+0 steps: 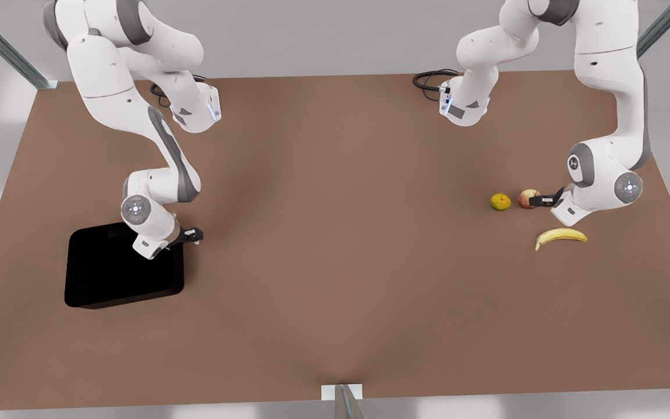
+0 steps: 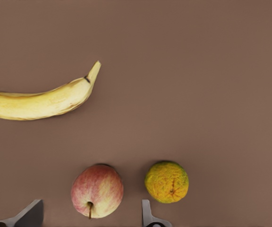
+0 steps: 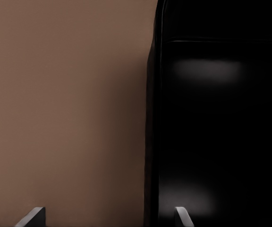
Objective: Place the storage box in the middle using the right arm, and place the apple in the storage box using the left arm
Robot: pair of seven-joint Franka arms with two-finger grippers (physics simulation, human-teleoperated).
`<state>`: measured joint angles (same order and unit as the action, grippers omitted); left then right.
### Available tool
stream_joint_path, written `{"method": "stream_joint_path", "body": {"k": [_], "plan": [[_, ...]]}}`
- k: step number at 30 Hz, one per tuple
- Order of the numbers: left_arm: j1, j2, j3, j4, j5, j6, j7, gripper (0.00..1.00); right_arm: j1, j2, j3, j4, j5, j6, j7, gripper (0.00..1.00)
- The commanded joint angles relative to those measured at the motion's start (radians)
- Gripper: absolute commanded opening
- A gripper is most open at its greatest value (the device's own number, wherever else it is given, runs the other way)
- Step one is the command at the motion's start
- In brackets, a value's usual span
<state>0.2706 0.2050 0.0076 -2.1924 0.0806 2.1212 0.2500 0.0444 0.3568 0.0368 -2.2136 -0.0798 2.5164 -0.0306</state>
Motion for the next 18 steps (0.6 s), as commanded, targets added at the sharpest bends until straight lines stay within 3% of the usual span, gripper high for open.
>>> {"method": "stream_joint_path", "body": {"k": [1, 5, 6, 7, 8, 18], "plan": [[0.001, 0.004, 0.000, -0.001, 0.028, 0.002, 0.000, 1.00, 0.000, 0.002, 0.000, 0.002, 0.000, -0.001, 0.000, 1.00], [0.001, 0.024, 0.000, -0.003, 0.027, 0.016, 0.000, 1.00, -0.001, 0.057, -0.002, 0.025, 0.000, -0.008, 0.001, 1.00], [0.001, 0.024, 0.000, -0.003, 0.027, 0.017, 0.000, 1.00, -0.001, 0.059, -0.002, 0.035, 0.000, -0.014, 0.001, 0.94], [0.002, 0.024, 0.000, -0.003, 0.027, 0.017, 0.000, 1.00, -0.001, 0.060, -0.002, 0.037, 0.000, -0.016, 0.000, 0.54], [0.002, 0.024, 0.000, -0.004, 0.027, 0.017, 0.002, 1.00, 0.000, 0.059, -0.003, 0.037, 0.000, -0.016, 0.000, 0.22], [-0.001, -0.013, 0.000, -0.081, 0.027, 0.046, -0.012, 1.00, -0.001, 0.047, -0.015, 0.089, 0.003, -0.091, -0.043, 0.21]]}}
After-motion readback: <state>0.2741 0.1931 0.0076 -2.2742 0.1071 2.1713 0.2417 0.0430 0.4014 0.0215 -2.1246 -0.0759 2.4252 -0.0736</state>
